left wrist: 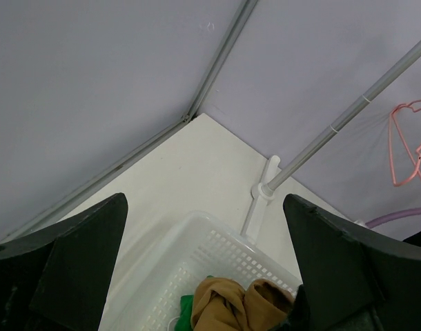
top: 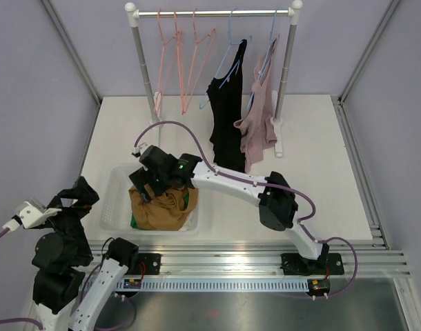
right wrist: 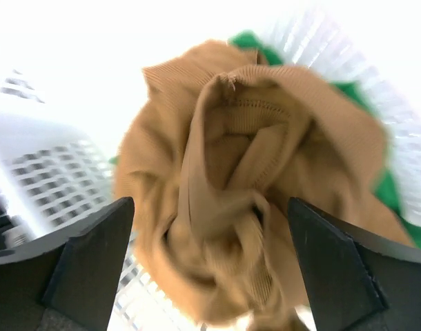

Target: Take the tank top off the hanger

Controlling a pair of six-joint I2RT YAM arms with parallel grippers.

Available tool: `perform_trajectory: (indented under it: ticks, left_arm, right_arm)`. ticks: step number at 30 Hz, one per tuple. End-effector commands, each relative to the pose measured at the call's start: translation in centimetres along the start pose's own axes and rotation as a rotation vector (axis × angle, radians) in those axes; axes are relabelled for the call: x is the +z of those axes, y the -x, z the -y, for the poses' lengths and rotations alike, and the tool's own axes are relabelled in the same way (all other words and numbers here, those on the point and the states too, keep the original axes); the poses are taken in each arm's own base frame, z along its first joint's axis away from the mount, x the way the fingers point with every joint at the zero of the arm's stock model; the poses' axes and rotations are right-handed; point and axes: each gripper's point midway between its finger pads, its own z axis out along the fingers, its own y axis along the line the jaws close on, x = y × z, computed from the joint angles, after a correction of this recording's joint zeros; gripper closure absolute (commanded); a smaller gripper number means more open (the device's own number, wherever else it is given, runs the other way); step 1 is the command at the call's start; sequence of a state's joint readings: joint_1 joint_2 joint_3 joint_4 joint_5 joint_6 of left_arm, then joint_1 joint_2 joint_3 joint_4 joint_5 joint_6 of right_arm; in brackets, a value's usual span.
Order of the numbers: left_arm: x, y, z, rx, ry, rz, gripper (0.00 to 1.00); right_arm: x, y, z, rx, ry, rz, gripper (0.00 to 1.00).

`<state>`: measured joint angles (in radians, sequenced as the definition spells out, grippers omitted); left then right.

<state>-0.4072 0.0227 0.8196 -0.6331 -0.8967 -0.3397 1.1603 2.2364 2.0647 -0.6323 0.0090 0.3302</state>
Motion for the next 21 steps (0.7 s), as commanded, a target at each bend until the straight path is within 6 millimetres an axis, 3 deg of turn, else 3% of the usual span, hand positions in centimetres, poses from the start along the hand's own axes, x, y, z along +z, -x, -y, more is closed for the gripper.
perform_trajectory:
  ticks: [1, 4, 7, 10, 12, 15, 17, 18, 20, 21]
  left_arm:
    - [0.8, 0.1, 1.7, 0.016, -0.029, -0.015, 0.01]
    - [1.2, -0.7, 3.1, 0.052, -0.071, -0.052, 0.01]
    - [1.6, -1.5, 4.3, 0.080, -0.107, -0.090, 0.01]
    - [1.6, -2.1, 6.4, 0.092, -0.203, -0.128, 0.01]
    - [1.4, -2.8, 8.0, 0.107, -0.282, -0.156, 0.01]
    - [1.7, -3.8, 8.8, 0.143, -0.299, -0.197, 0.01]
    - [1.8, -4.2, 9.0, 0.158, -0.304, -0.215, 0.01]
    - [1.8, -4.4, 9.0, 0.161, -0.306, -0.220, 0.01]
    - [1.8, -4.6, 9.3, 0.168, -0.318, -0.225, 0.01]
    - [1.8, -4.7, 9.3, 0.172, -0.319, -0.227, 0.01]
  right_arm:
    - [-12.2, 8.7, -2.2, -0.035, 0.029, 0.258, 0.01]
    - [-15.8, 9.5, -1.5, -0.031, -0.002, 0.327, 0.00]
    - [-21.8, 9.7, -0.2, -0.018, -0.031, 0.432, 0.00]
    - [-26.3, 10.1, 2.5, 0.005, -0.154, 0.523, 0.00]
    - [-28.8, 10.7, 5.6, 0.039, -0.308, 0.585, 0.01]
    - [-32.0, 11.4, 10.3, 0.134, -0.465, 0.616, 0.00]
    - [-33.1, 12.1, 12.8, 0.184, -0.508, 0.623, 0.01]
    - [-33.8, 12.8, 15.3, 0.235, -0.549, 0.637, 0.01]
    - [-34.1, 13.8, 17.2, 0.254, -0.578, 0.650, 0.01]
    - [-35.3, 14.8, 18.5, 0.266, -0.599, 0.681, 0.00]
